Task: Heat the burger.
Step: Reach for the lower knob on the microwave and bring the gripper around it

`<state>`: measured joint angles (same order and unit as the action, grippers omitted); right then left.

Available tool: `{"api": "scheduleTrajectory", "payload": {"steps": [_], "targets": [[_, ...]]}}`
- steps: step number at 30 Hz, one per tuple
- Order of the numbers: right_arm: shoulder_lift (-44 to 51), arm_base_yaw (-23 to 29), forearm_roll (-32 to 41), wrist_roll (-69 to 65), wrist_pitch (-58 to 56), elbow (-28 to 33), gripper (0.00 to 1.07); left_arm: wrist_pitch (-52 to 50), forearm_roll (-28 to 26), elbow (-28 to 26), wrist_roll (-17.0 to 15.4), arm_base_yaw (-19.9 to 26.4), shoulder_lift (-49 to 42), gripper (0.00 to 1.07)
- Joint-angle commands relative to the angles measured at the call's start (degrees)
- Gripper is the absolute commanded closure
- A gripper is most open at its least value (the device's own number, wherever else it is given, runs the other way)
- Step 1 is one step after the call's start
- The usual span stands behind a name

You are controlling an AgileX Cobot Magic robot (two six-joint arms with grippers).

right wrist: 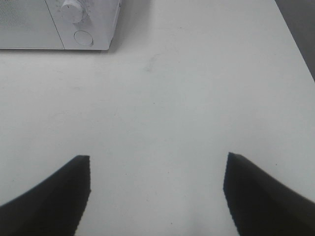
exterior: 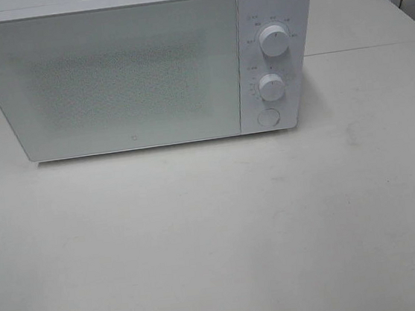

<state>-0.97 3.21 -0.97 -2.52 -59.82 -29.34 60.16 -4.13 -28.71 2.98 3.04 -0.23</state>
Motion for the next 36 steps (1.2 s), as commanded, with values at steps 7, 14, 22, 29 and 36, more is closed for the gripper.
{"api": "scheduleTrajectory", "payload": {"steps": [7, 14, 22, 29, 36], "targets": [[-7.16, -0.46, 0.06, 0.52, 9.45, -2.46, 0.32, -0.8, -0.23, 0.23, -0.17, 0.06, -1.66, 0.06], [-14.78, -0.46, 0.06, 0.46, 18.62, -2.29, 0.32, -0.8, -0.23, 0.23, -0.17, 0.06, -1.66, 0.06], [-22.23, -0.46, 0.06, 0.46, 29.62, -2.01, 0.32, -0.8, -0.23, 0.23, -0.17, 0.06, -1.66, 0.06], [-30.6, -0.46, 0.06, 0.46, 39.36, -2.01, 0.32, -0.8, -0.23, 0.23, -0.17, 0.06, -1.66, 0.06], [-39.42, -0.46, 0.11, -0.23, 50.65, -2.01, 0.32, -0.8, -0.23, 0.23, -0.17, 0.06, -1.66, 0.06]]}}
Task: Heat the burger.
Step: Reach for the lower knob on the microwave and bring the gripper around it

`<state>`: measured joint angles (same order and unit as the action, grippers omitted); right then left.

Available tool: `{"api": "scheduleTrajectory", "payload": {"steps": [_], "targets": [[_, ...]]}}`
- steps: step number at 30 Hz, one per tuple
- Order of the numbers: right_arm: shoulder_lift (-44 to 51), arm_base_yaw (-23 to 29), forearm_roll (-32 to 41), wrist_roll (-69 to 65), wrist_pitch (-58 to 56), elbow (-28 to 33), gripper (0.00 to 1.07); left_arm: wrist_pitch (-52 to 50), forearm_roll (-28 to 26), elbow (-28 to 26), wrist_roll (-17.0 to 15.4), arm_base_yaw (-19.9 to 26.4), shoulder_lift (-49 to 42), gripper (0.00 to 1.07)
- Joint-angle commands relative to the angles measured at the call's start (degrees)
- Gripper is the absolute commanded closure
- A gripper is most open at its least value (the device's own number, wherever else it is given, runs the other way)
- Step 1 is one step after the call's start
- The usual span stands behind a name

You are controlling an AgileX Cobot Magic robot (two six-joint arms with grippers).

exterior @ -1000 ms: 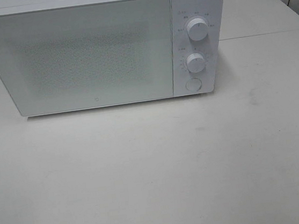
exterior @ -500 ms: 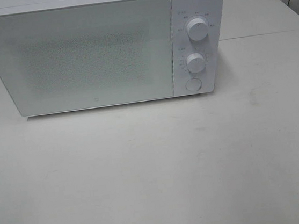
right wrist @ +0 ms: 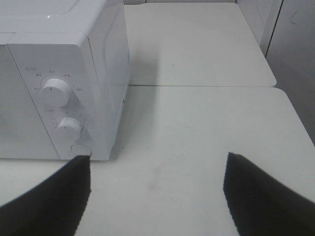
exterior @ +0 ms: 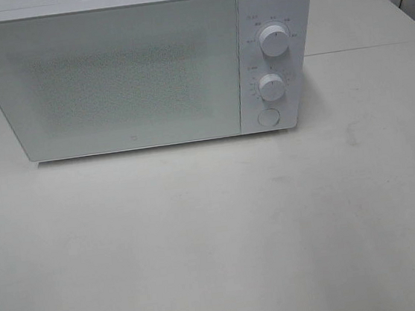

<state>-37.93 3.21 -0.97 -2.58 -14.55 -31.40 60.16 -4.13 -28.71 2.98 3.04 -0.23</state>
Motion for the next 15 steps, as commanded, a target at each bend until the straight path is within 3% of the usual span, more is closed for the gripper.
{"api": "scheduleTrajectory", "payload": {"steps": [1, 5, 6, 15], "targets": [[-3.78, -0.46, 0.11, -0.34, 7.05, 0.06, 0.32, -0.8, -0.23, 0.23, -0.17, 0.06, -1.66, 0.06], [-7.45, -0.46, 0.11, -0.34, 11.06, 0.06, 0.32, -0.8, -0.23, 0.23, -0.17, 0.06, -1.66, 0.06], [-12.78, -0.46, 0.06, -0.52, 17.76, 0.06, 0.32, -0.8, -0.23, 0.23, -0.17, 0.06, -1.66, 0.06], [-20.91, -0.46, -0.46, -0.11, 31.97, 0.29, 0.32, -0.8, -0.23, 0.23, -0.17, 0.06, -1.66, 0.06]]}}
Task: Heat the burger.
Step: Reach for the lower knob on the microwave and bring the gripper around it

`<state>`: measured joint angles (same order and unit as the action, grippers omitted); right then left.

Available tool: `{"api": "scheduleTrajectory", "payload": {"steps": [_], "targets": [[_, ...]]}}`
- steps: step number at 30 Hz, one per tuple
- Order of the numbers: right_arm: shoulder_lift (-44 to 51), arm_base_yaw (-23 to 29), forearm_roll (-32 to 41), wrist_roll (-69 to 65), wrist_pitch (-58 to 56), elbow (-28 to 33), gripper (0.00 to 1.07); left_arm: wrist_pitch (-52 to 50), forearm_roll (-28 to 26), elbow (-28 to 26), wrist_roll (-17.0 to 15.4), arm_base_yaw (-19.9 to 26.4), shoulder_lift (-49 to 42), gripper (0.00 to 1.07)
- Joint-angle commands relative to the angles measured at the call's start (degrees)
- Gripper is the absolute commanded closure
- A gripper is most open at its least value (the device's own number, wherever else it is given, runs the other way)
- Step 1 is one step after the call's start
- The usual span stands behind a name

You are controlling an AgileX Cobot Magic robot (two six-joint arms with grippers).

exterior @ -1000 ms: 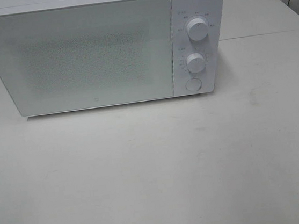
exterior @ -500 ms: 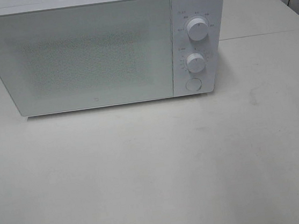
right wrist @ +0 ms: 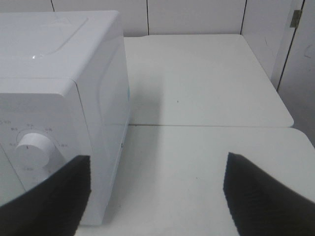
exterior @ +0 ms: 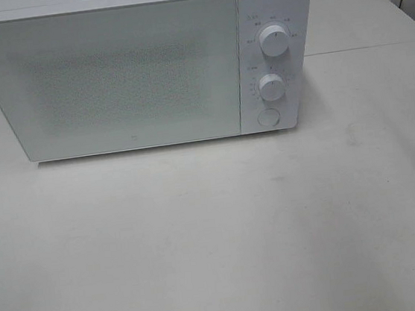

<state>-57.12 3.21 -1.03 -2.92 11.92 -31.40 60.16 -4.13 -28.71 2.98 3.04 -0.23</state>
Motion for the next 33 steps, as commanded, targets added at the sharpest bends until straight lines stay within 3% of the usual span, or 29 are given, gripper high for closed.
{"api": "scheduleTrajectory", "payload": {"steps": [1, 5, 11, 17, 18, 33], "targets": [[-1.72, -0.46, -0.4, 0.23, 5.5, 0.29, 0.32, -0.8, -0.23, 0.23, -0.17, 0.06, -1.66, 0.06], [-4.64, -0.46, 1.95, 2.92, 18.16, 4.47, 0.32, -0.8, -0.23, 0.23, -0.17, 0.06, -1.66, 0.06], [-6.07, 1.38, 6.93, 6.42, 26.13, 8.54, 0.32, -0.8, -0.23, 0.23, -0.17, 0.06, -1.66, 0.06], [-8.31, 8.77, 15.81, 13.06, 35.29, 13.01, 0.32, -0.8, -0.23, 0.23, -0.17, 0.06, -1.66, 0.06], [-9.28, 11.29, 19.94, 15.24, 37.59, 13.81, 0.32, -0.8, -0.23, 0.23, -0.17, 0.06, -1.66, 0.06], [-22.52, 30.08, 39.36, 21.54, 56.32, 14.44, 0.32, -0.8, -0.23, 0.23, -0.17, 0.06, -1.38, 0.06]]}}
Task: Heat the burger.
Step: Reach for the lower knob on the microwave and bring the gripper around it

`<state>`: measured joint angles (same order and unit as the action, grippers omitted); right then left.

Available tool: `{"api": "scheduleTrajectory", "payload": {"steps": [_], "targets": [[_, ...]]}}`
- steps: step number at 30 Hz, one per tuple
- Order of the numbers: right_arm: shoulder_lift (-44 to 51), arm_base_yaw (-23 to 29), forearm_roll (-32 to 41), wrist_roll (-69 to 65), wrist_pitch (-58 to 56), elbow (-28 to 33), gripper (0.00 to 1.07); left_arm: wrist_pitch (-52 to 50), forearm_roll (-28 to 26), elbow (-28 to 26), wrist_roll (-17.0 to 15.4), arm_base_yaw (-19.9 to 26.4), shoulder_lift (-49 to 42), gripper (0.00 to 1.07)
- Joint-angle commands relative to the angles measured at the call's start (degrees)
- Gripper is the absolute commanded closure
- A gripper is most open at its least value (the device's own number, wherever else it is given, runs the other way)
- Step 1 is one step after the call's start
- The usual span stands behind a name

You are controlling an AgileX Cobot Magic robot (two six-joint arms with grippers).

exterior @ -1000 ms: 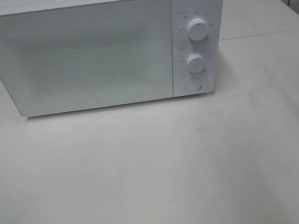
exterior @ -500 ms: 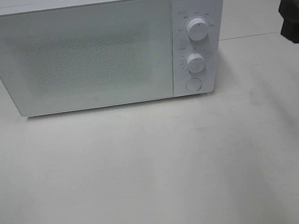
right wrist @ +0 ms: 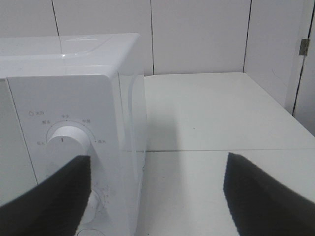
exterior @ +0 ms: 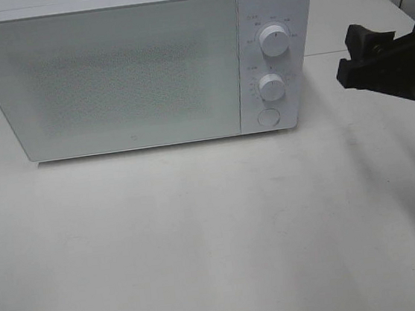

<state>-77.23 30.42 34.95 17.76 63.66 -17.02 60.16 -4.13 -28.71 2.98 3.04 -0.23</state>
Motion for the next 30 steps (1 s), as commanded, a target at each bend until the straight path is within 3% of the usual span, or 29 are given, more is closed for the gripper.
{"api": "scheduleTrajectory", "payload": {"steps": [1, 5, 10, 30], "targets": [[-4.58, 4.98, 5.61, 0.8, 6.82, 0.06, 0.32, -0.8, -0.23, 0.23, -0.17, 0.06, -1.38, 0.06], [-9.8, 9.97, 9.74, 0.11, 13.01, 0.06, 0.32, -0.8, -0.23, 0.23, -0.17, 0.06, -1.38, 0.06], [-12.95, 12.26, 12.03, -0.17, 14.04, -0.92, 0.32, -0.8, -0.23, 0.23, -0.17, 0.06, -1.38, 0.06], [-25.73, 13.01, 16.73, 0.17, 14.27, -13.35, 0.32, -0.8, -0.23, 0.23, -0.17, 0.06, -1.38, 0.06]]}}
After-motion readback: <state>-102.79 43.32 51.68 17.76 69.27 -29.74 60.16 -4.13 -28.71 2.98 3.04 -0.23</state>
